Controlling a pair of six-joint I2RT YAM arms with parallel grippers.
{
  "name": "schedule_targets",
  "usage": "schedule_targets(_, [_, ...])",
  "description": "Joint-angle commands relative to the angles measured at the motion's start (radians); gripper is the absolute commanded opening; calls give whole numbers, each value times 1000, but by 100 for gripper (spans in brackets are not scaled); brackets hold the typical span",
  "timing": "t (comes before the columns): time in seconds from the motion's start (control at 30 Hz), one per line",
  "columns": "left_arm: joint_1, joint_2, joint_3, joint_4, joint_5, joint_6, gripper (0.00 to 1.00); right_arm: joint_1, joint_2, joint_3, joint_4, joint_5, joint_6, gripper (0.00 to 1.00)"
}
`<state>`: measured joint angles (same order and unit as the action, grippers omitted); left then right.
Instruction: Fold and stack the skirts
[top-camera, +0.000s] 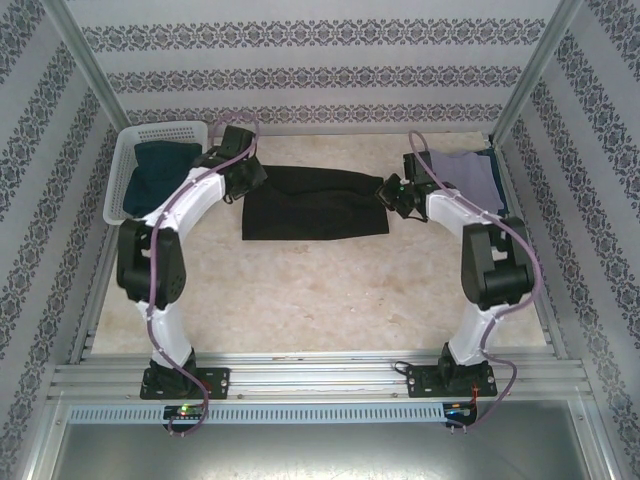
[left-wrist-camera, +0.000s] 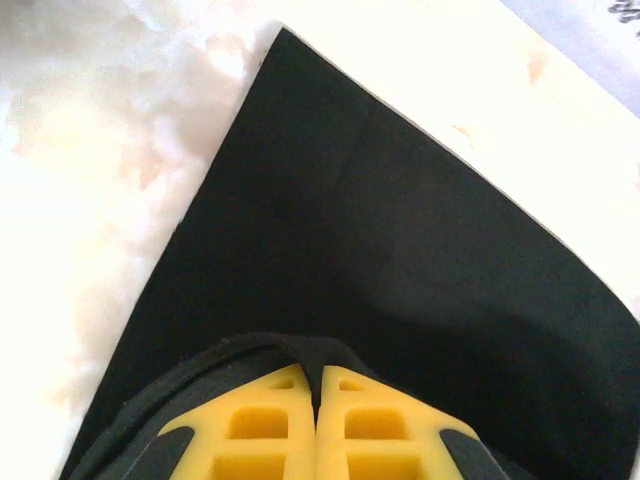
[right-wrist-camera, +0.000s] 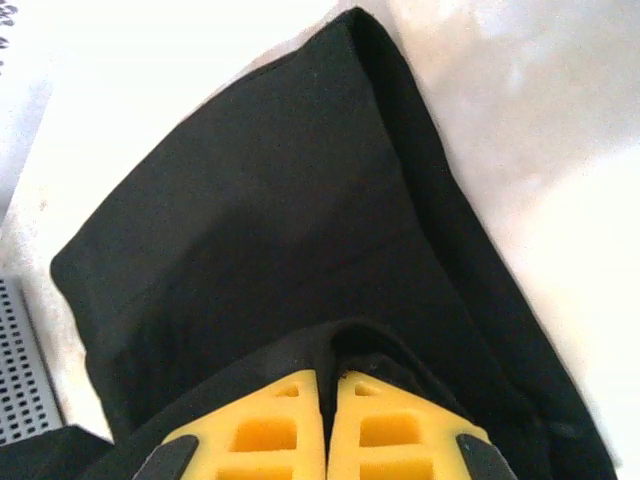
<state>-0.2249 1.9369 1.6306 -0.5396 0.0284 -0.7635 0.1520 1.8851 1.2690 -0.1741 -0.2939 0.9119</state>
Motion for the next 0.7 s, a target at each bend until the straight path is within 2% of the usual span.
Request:
schedule_targets(0.0, [23, 97, 72, 10, -36, 48, 0, -14, 116, 81, 25, -35, -18, 0])
schedule_targets(0.13, [31, 184, 66, 13, -32, 29, 0, -18, 192, 101, 33, -53, -10, 0])
schedule_targets(0.3, [31, 173, -76, 46, -21, 9, 0, -18, 134, -11, 67, -48, -9, 0])
schedule_targets(0.5, [31, -55, -447, 136, -3, -60, 0, -19, -44, -249, 71, -54, -30, 0])
schedule_targets(0.67, [30, -354, -737, 122, 34, -152, 0, -20, -269, -438, 6, -37, -38, 0])
